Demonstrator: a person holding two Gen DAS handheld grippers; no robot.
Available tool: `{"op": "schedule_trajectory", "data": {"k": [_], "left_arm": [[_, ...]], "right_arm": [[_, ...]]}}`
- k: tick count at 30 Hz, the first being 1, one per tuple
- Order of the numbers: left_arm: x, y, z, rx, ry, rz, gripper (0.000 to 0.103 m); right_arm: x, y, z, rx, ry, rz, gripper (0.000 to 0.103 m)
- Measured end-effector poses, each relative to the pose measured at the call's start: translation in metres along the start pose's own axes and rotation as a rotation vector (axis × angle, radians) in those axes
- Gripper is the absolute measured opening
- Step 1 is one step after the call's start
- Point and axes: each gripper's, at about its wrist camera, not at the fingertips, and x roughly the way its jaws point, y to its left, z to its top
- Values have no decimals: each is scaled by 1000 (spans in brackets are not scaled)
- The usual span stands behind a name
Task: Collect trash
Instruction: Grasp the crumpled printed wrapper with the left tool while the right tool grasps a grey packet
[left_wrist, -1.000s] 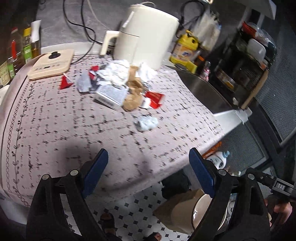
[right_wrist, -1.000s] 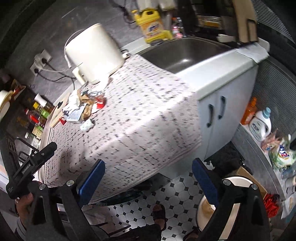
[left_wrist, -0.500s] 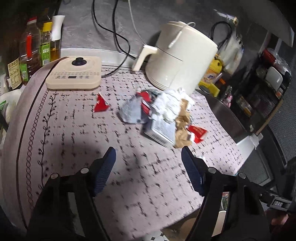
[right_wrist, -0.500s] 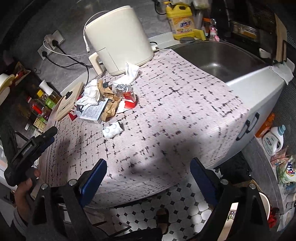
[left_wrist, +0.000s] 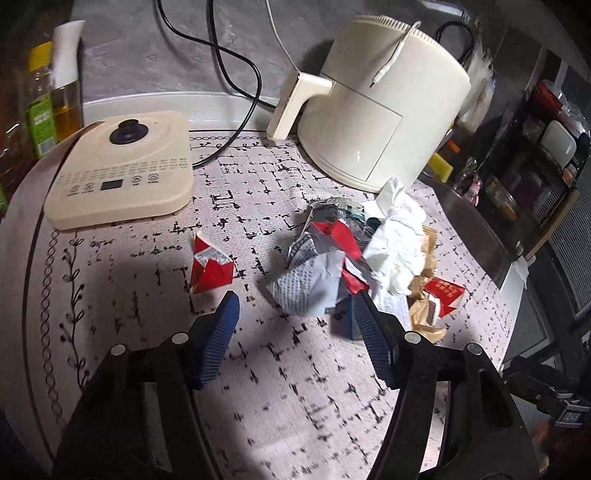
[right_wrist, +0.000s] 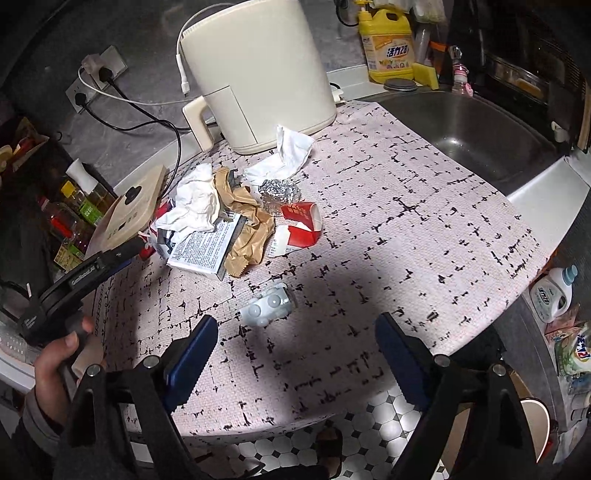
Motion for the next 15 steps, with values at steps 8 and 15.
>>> {"op": "schedule_trajectory", "data": {"k": [8,15], "left_arm": [[36,6,9,13,68,-39,65],[42,5,11,-2,74,-87,38]], "right_arm": [[23,17,5,-41,41,-18,85],[46,29,10,-87,81,-15,83]]}}
